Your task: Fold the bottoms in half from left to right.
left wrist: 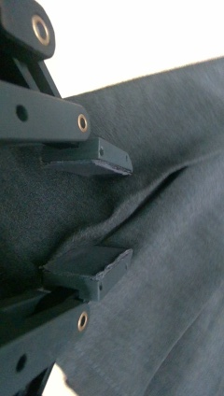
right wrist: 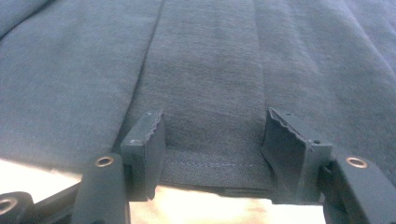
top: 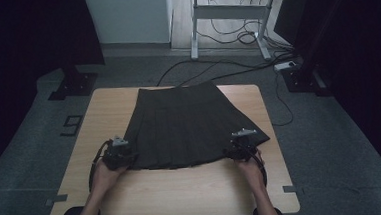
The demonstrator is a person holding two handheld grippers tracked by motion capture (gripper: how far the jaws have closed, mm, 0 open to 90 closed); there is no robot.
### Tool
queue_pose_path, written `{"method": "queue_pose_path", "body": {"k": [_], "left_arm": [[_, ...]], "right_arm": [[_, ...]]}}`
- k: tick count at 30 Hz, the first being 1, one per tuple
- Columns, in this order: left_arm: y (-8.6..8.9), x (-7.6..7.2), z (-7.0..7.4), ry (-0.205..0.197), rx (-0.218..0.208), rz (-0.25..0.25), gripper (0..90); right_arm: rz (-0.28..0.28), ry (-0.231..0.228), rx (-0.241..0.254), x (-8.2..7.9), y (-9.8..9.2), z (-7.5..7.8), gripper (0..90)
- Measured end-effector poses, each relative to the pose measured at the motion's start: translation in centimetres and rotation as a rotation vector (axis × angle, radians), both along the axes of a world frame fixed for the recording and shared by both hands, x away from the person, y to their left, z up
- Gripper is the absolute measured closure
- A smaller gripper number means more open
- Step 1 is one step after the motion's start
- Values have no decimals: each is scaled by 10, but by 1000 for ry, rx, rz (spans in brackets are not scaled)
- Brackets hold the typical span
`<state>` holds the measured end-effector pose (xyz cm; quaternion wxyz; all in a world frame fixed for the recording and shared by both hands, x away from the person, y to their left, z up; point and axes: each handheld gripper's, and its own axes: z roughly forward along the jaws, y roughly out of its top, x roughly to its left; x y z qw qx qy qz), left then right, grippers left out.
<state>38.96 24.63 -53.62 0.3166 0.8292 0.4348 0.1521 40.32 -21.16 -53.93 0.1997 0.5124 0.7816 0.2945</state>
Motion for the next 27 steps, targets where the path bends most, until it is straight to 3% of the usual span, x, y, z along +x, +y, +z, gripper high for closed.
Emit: {"method": "queue_pose_path", "body": {"k": [3, 9, 14, 16, 17, 18, 19, 20, 21, 23, 25, 26, 27], "left_arm": [[-14, -9, 1, 7, 5, -29, 512], [-45, -26, 0, 6, 8, -99, 505], [-48, -24, 0, 12, -3, -129, 480], [-45, -20, 4, 32, -2, -157, 352], [-39, -16, 14, -3, -30, -141, 317], [-39, -16, 14, -3, -30, -141, 291], [-32, -7, 27, -28, -81, -115, 268], [-32, -7, 27, -28, -81, -115, 231], [-29, 6, 35, -19, -103, -94, 187], [-28, 12, 37, -16, -102, -89, 160], [-26, 30, 38, -23, -70, -69, 162], [-23, 48, 36, -20, -61, -42, 185], [-22, 57, 33, -14, -66, -32, 209]], "right_arm": [[-46, 11, 26, 8, -15, -1, 371], [-90, 8, 27, 23, -32, -2, 371], [-98, 1, 30, 27, -36, -2, 370], [-77, -1, 11, 25, -37, -1, 333], [-70, 4, -6, 24, -37, 1, 294], [-74, 12, -6, 23, -37, 4, 262], [-68, 9, 17, 22, -37, 7, 249], [-68, 9, 17, 22, -37, 7, 249], [-51, -9, 55, 22, -34, 14, 211], [-43, -14, 56, 24, -30, 17, 184], [-18, -6, 52, 29, -23, 21, 163], [0, 5, 56, 36, -14, 24, 155], [3, 7, 60, 40, -10, 24, 153]]}}
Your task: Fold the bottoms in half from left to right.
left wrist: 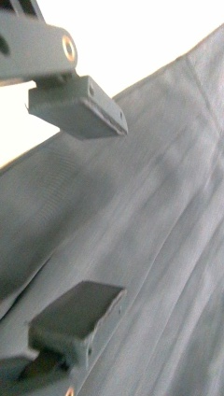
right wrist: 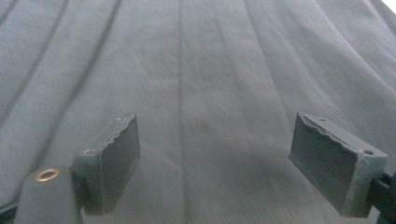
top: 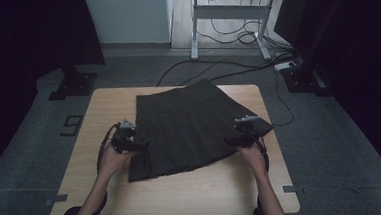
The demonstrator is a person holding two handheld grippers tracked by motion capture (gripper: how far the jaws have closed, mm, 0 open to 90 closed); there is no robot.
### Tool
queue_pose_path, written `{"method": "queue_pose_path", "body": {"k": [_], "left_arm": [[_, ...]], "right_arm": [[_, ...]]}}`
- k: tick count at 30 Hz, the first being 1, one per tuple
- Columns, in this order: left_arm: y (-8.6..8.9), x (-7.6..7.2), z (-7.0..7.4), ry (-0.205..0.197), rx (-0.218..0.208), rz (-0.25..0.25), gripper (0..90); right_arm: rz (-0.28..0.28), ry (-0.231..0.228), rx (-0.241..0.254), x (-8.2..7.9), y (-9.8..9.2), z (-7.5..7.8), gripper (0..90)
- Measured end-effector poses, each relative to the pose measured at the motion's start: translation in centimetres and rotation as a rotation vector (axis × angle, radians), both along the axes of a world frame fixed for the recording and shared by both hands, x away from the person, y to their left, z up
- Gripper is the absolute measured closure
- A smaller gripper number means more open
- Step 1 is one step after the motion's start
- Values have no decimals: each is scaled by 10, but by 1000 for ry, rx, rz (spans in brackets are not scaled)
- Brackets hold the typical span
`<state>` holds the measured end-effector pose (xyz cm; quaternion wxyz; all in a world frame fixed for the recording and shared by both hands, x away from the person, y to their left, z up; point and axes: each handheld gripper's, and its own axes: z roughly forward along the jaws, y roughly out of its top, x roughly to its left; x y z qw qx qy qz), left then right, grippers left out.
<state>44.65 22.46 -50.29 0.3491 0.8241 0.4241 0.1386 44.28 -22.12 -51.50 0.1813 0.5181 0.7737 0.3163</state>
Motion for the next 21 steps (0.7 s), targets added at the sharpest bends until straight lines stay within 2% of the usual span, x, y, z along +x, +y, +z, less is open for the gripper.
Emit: {"method": "queue_pose_path", "body": {"k": [1, 3, 6, 7, 8, 9, 10, 13, 15, 17, 18, 19, 20, 21], "left_arm": [[0, 0, 0, 0, 0, 0, 228], [2, 14, -5, 10, -3, 24, 245], [1, 31, -17, 10, 9, 55, 338], [1, 31, -17, 10, 9, 55, 345], [-3, 35, -25, 26, 49, 51, 346], [-3, 35, -25, 26, 49, 51, 347], [-7, 34, -33, 20, 85, 34, 346], [-7, 32, -35, 11, 71, 48, 342], [-7, 28, -36, 7, 76, 44, 342], [-7, 22, -36, 9, 74, 42, 342], [-7, 14, -36, 6, 68, 39, 342], [-7, 14, -36, 6, 68, 39, 342], [-8, 3, -37, 2, 63, 37, 342], [-8, 3, -37, 2, 63, 37, 342]], "right_arm": [[0, 0, 0, 0, 0, 0, 153], [-2, 2, 3, 8, 8, 0, 140], [-18, 8, -10, 23, 22, -5, 139], [-18, 8, -10, 23, 22, -5, 139], [-37, 16, -30, 29, 24, -10, 139], [-37, 16, -30, 29, 24, -10, 139], [-61, 36, -50, 32, 23, -17, 141], [-63, 54, -68, 32, 21, -23, 139], [-65, 29, -54, 28, 19, -25, 154], [-57, 53, -55, 23, 18, -24, 168], [-50, 59, -57, 21, 17, -23, 173], [-50, 59, -57, 21, 17, -23, 173], [-38, 66, -55, 13, 15, -23, 174], [-33, 62, -57, 9, 14, -23, 173]]}}
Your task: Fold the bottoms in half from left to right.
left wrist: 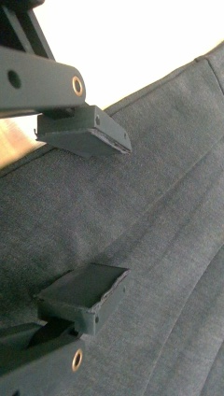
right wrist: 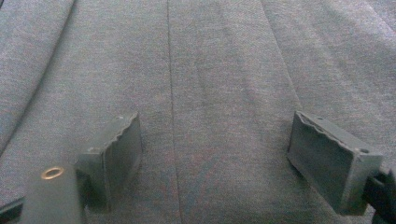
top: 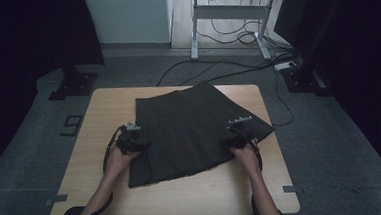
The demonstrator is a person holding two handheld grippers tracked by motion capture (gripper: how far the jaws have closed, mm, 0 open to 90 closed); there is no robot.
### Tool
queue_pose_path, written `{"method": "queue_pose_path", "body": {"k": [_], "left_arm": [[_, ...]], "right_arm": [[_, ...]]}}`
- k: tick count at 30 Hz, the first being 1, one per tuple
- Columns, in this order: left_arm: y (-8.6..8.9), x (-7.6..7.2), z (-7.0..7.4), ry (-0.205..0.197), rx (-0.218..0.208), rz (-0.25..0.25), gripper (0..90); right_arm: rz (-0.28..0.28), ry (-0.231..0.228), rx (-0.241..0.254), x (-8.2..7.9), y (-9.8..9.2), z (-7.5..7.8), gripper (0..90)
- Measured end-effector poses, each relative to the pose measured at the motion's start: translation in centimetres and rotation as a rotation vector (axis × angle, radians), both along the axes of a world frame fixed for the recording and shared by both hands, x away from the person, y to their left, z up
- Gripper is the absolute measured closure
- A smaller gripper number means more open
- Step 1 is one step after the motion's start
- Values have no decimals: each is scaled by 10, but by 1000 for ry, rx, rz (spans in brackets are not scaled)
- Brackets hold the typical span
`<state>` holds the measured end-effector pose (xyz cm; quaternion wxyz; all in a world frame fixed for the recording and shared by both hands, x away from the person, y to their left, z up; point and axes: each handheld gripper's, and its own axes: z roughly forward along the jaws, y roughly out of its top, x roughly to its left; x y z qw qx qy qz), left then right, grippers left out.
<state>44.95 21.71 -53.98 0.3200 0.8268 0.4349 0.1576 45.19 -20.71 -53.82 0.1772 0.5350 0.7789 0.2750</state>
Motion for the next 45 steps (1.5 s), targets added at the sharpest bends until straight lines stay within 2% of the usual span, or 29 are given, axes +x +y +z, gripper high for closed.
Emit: {"method": "queue_pose_path", "body": {"k": [1, 2, 4, 5, 8, 9, 10, 11, 12, 13, 14, 16, 19, 22, 24, 25, 26, 28, 30, 31, 32, 34, 35, 36, 38, 42, 45], "left_arm": [[-1, -12, 0, 0, 4, -7, 343], [-1, -12, 0, 0, 4, -7, 343], [-3, -25, 0, 4, 2, -16, 342], [-3, -31, 0, 5, 1, -21, 342], [-5, -50, 0, 7, 2, -31, 342], [-8, -63, 1, 12, 5, -40, 342], [-8, -63, 1, 12, 5, -40, 342], [-10, -69, 1, 13, 9, -42, 342], [-11, -74, 1, 13, 9, -45, 343], [-13, -83, 2, 18, 12, -58, 343], [-15, -89, 2, 20, 14, -65, 343], [-17, -100, 2, 19, 16, -80, 343], [-16, -106, 1, 18, 12, -92, 342], [-15, -102, 2, 27, 13, -116, 332], [-14, -98, 4, 42, 14, -131, 210], [-9, -90, 9, 28, 0, -121, 175], [-9, -90, 9, 28, 0, -121, 165], [-1, -81, 17, 18, -37, -107, 137], [5, -70, 24, 17, -58, -74, 139], [10, -59, 29, 12, -46, -52, 136], [10, -59, 29, 12, -46, -52, 118], [15, -48, 32, 9, -48, -35, 93], [18, -37, 35, -6, -47, -16, 69], [18, -37, 35, -6, -47, -16, 57], [18, -27, 37, -18, -36, 1, 45], [14, -3, 43, -31, -30, 20, 11], [10, 15, 41, -39, -2, 31, 0]], "right_arm": [[3, -4, 0, -5, -1, 0, 174], [4, -9, 3, -9, -1, -1, 174], [8, -16, 3, -15, -2, -1, 175], [11, -29, 11, -27, -4, -3, 175], [22, -30, 12, -44, -8, -3, 175], [27, -28, 11, -49, -10, -3, 175], [30, -26, 10, -53, -11, -2, 175], [30, -26, 10, -53, -11, -2, 175], [37, -25, 9, -61, -14, -2, 175], [37, -25, 9, -61, -14, -2, 175], [43, -22, 8, -71, -17, -2, 175], [45, -24, 9, -75, -19, -2, 175], [51, -37, 14, -85, -21, -4, 175], [51, -40, 13, -85, -22, -4, 174], [55, -50, 21, -86, -23, -5, 173], [55, -59, 24, -87, -23, -5, 173], [55, -59, 24, -87, -23, -5, 173], [57, -72, 31, -88, -24, -7, 172], [57, -74, 33, -88, -24, -7, 172], [58, -80, 35, -89, -24, -7, 171], [58, -80, 35, -89, -24, -7, 171], [56, -86, 39, -89, -25, -8, 171], [58, -89, 41, -90, -25, -8, 170], [58, -89, 41, -90, -25, -8, 170], [60, -92, 43, -90, -25, -9, 169], [61, -101, 49, -91, -26, -9, 168], [62, -102, 50, -91, -26, -10, 167]]}}
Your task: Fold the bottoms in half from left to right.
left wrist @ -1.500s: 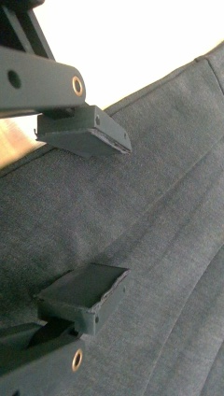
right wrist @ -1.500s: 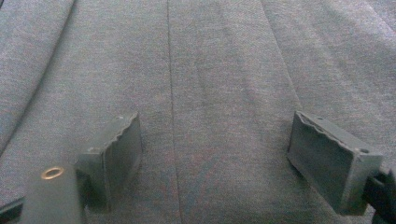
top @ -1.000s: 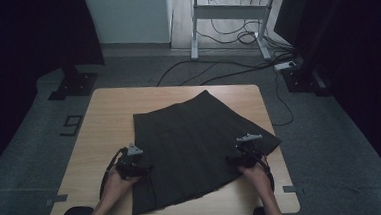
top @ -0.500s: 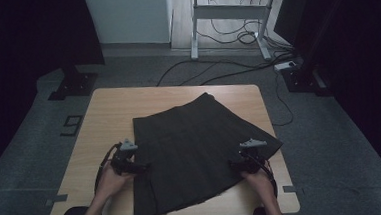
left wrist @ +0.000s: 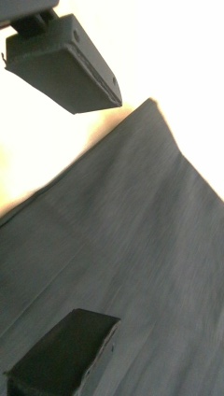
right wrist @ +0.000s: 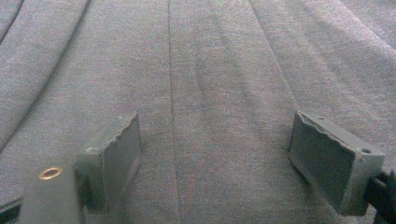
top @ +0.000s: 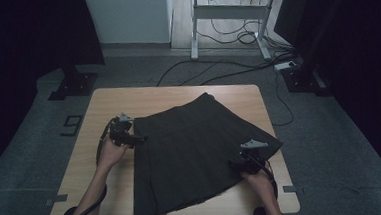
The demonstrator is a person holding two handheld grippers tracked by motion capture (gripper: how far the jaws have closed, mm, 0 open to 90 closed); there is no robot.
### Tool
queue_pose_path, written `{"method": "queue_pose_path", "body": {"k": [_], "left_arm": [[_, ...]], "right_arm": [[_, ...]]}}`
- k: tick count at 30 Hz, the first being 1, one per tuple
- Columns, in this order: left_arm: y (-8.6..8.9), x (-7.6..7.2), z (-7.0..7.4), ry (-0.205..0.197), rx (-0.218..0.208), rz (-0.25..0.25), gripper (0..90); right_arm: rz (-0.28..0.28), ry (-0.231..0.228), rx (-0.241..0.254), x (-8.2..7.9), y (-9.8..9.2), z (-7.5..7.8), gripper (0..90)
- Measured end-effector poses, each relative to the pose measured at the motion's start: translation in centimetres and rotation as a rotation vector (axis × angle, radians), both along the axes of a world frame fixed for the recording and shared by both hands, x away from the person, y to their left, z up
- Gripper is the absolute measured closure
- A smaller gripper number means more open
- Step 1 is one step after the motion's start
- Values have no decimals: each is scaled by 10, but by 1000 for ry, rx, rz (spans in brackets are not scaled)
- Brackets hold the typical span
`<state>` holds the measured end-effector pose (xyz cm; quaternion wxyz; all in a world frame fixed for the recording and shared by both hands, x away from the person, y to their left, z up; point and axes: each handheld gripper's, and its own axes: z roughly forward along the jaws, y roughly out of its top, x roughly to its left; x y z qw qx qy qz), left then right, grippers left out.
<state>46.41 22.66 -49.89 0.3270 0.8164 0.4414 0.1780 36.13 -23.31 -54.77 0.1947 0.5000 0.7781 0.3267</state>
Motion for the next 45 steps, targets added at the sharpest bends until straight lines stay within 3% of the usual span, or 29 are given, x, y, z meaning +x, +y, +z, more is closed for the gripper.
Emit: {"method": "queue_pose_path", "body": {"k": [1, 6, 13, 14, 27, 30, 33, 37, 38, 39, 41, 45], "left_arm": [[-2, 10, -4, 0, 8, 14, 0], [-3, 32, -21, 19, 3, 65, 0], [3, 43, -45, 61, 20, 106, 0], [5, 43, -49, 45, -10, 116, 0], [4, 42, -49, 41, -9, 131, 13], [3, 41, -49, 40, -8, 137, 11], [3, 41, -49, 41, -7, 139, 7], [3, 41, -49, 45, -5, 137, 0], [3, 41, -49, 45, -5, 137, 0], [3, 41, -49, 45, -5, 137, 0], [3, 41, -49, 45, -5, 138, 0], [3, 41, -49, 45, -2, 138, 0]], "right_arm": [[0, -2, 2, 0, 0, 0, 167], [2, -5, 4, 0, 0, 0, 165], [5, -9, 7, -1, -1, -1, 162], [6, -11, 8, -1, -1, -1, 159], [8, -29, 18, -2, -2, -3, 134], [2, 8, 11, 0, -1, 3, 127], [27, 15, 9, -1, 2, 6, 124], [115, -2, 15, -7, 19, 21, 107], [115, -2, 15, -7, 19, 21, 107], [158, -13, 22, -10, 30, 28, 107], [180, -15, 26, -12, 36, 30, 107], [283, -16, 37, -16, 64, 37, 103]]}}
